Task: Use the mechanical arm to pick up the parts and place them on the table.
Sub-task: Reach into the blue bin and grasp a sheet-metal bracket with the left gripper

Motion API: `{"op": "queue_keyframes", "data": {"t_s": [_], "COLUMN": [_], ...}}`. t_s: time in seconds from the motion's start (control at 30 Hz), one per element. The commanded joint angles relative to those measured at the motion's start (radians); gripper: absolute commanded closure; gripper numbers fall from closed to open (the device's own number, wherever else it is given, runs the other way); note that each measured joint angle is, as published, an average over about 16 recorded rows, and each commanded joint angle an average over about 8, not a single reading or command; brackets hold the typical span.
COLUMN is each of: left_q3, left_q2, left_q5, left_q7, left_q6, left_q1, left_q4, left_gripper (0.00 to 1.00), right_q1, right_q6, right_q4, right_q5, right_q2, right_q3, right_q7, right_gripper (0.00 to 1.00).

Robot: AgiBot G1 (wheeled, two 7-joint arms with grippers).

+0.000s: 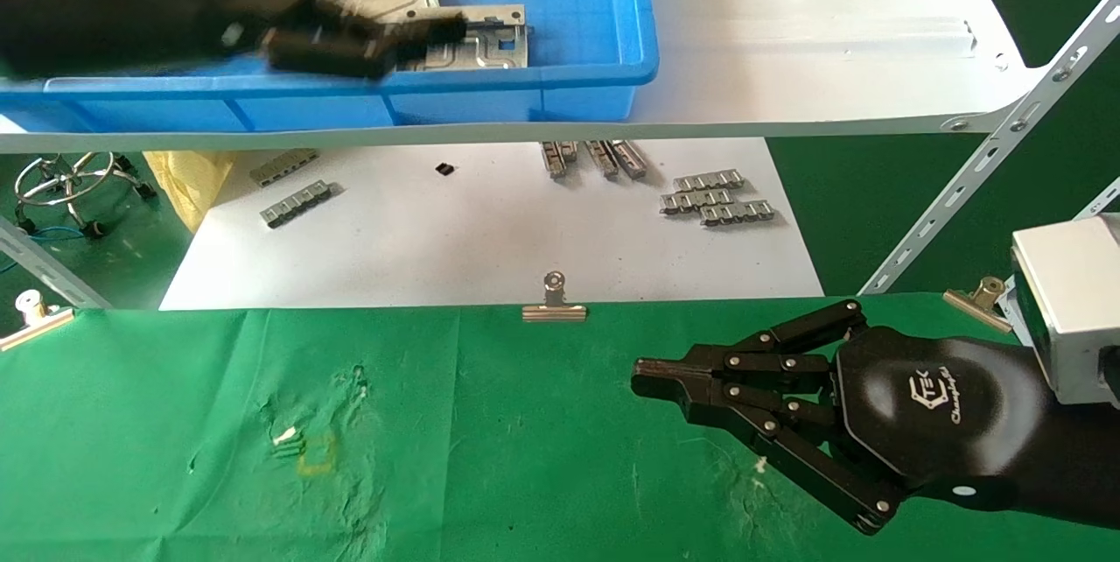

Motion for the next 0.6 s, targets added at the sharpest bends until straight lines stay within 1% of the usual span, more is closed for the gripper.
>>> {"op": "queue_keyframes", "data": {"t_s": [0.03, 0.1, 0.13, 0.17, 0.2, 0.27, 0.3, 0.33, 0.37, 0.4, 0.43, 0.47, 0.53, 0.57, 0.6], "left_q3": [0.019, 0.041, 0.051, 0.061, 0.071, 0.088, 0.095, 0.101, 0.106, 0.110, 0.114, 0.117, 0.119, 0.118, 0.117], "left_q2": [0.047, 0.091, 0.111, 0.131, 0.149, 0.181, 0.195, 0.208, 0.220, 0.231, 0.240, 0.248, 0.262, 0.268, 0.272], "left_q5": [0.052, 0.105, 0.129, 0.151, 0.171, 0.206, 0.220, 0.232, 0.242, 0.250, 0.256, 0.261, 0.267, 0.265, 0.264], "left_q7": [0.040, 0.074, 0.090, 0.105, 0.118, 0.143, 0.154, 0.165, 0.174, 0.183, 0.190, 0.196, 0.202, 0.199, 0.196], "left_q6": [-0.041, -0.118, -0.155, -0.190, -0.222, -0.279, -0.305, -0.327, -0.348, -0.366, -0.382, -0.396, -0.420, -0.430, -0.440], "left_q1": [-0.063, -0.107, -0.126, -0.143, -0.158, -0.183, -0.193, -0.202, -0.210, -0.217, -0.223, -0.228, -0.237, -0.240, -0.243], "left_q4": [0.114, 0.194, 0.228, 0.260, 0.291, 0.344, 0.369, 0.392, 0.413, 0.432, 0.451, 0.468, 0.501, 0.517, 0.531], "left_gripper": [0.00, 0.00, 0.00, 0.00, 0.00, 0.00, 0.03, 0.10, 0.19, 0.31, 0.44, 0.56, 0.81, 0.91, 0.96], "right_q1": [0.000, 0.000, 0.000, 0.000, 0.000, 0.000, 0.000, 0.000, 0.000, 0.000, 0.000, 0.000, 0.000, 0.000, 0.000], "right_q6": [0.000, 0.000, 0.000, 0.000, 0.000, 0.000, 0.000, 0.000, 0.000, 0.000, 0.000, 0.000, 0.000, 0.000, 0.000], "right_q4": [0.000, 0.000, 0.000, 0.000, 0.000, 0.000, 0.000, 0.000, 0.000, 0.000, 0.000, 0.000, 0.000, 0.000, 0.000], "right_q5": [0.000, 0.000, 0.000, 0.000, 0.000, 0.000, 0.000, 0.000, 0.000, 0.000, 0.000, 0.000, 0.000, 0.000, 0.000], "right_q2": [0.000, 0.000, 0.000, 0.000, 0.000, 0.000, 0.000, 0.000, 0.000, 0.000, 0.000, 0.000, 0.000, 0.000, 0.000], "right_q3": [0.000, 0.000, 0.000, 0.000, 0.000, 0.000, 0.000, 0.000, 0.000, 0.000, 0.000, 0.000, 0.000, 0.000, 0.000], "right_q7": [0.000, 0.000, 0.000, 0.000, 0.000, 0.000, 0.000, 0.000, 0.000, 0.000, 0.000, 0.000, 0.000, 0.000, 0.000], "right_gripper": [1.00, 0.98, 0.95, 0.90, 0.80, 0.55, 0.43, 0.31, 0.20, 0.10, 0.02, 0.00, 0.00, 0.00, 0.00]}}
